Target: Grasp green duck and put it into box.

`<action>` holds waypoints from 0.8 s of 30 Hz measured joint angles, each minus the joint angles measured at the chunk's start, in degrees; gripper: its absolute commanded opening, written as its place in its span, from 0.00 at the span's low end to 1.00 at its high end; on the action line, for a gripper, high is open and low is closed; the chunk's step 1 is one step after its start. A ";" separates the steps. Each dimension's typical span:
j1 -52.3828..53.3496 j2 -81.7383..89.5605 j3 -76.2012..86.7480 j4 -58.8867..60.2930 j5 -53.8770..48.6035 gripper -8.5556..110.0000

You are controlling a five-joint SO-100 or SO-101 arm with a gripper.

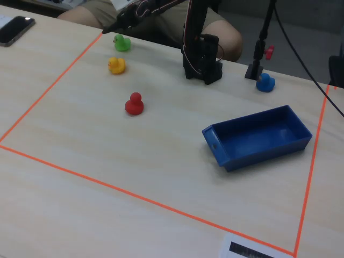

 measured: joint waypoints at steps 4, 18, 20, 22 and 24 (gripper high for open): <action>0.00 -3.34 0.00 -2.11 -0.09 0.44; 0.70 -10.99 -2.99 -4.04 -2.11 0.44; 0.88 -10.99 -2.99 -4.04 -2.72 0.43; 1.23 -10.99 -2.99 -4.04 -3.60 0.43; 1.58 -10.99 -2.99 -4.04 -4.22 0.43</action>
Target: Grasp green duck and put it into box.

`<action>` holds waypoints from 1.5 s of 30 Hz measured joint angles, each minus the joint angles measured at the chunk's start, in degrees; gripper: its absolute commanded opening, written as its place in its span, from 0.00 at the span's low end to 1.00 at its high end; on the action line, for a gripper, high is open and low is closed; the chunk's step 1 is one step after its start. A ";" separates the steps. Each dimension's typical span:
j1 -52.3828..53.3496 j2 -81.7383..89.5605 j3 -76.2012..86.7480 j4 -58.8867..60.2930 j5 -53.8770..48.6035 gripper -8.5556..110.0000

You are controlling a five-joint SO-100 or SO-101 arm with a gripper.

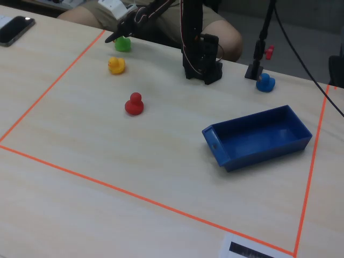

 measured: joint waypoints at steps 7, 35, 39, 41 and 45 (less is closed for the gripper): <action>0.53 0.00 2.20 0.00 -1.93 0.42; -1.05 2.81 9.14 -3.52 -4.22 0.43; -1.05 2.81 9.14 -3.78 -3.87 0.44; -1.05 2.81 9.14 -3.87 -3.87 0.44; -1.05 1.05 8.61 -5.01 -3.87 0.44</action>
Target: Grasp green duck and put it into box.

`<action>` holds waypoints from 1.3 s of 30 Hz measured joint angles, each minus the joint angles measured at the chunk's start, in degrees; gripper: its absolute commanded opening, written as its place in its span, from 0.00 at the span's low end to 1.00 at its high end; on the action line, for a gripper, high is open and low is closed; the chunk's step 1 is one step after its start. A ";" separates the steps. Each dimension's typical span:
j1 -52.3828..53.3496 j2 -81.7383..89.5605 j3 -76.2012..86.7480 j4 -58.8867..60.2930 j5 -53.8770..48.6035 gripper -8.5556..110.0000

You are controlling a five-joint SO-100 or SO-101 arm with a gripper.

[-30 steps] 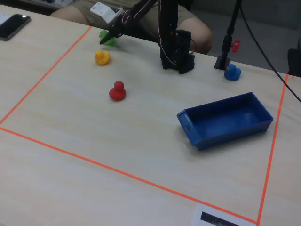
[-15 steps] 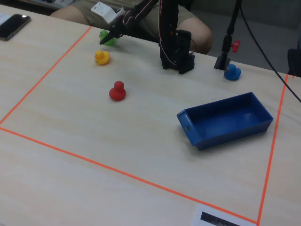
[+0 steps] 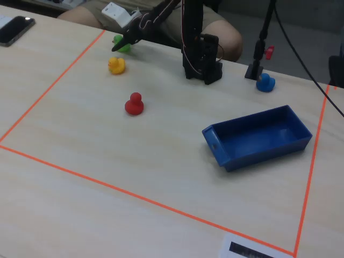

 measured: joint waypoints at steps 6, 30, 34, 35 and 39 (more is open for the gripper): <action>0.00 -1.49 -0.88 -0.35 0.00 0.43; -0.18 -0.18 -3.87 6.94 -4.13 0.07; -4.57 5.10 -3.60 13.18 2.37 0.07; -6.77 7.29 -3.60 15.12 4.57 0.07; -18.46 18.37 -7.03 26.02 13.36 0.07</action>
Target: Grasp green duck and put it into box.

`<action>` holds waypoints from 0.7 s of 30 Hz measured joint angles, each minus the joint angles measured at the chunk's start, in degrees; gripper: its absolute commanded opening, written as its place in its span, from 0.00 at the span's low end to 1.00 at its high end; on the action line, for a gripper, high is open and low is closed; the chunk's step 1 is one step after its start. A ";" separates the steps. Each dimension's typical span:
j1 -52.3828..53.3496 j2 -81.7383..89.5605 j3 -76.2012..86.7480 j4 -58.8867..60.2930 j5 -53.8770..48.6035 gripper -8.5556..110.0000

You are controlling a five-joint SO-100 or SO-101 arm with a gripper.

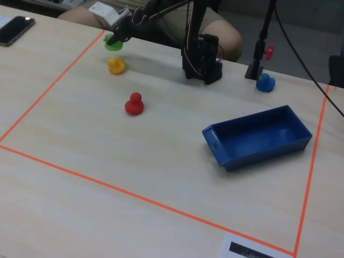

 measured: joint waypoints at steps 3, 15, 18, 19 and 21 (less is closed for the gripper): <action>-9.49 7.73 -1.67 7.03 4.83 0.07; -52.38 24.43 -14.06 34.19 22.59 0.07; -66.53 22.94 -25.05 50.45 31.64 0.07; -71.63 21.45 -28.74 55.63 34.37 0.07; -81.65 17.58 -35.68 65.48 40.87 0.07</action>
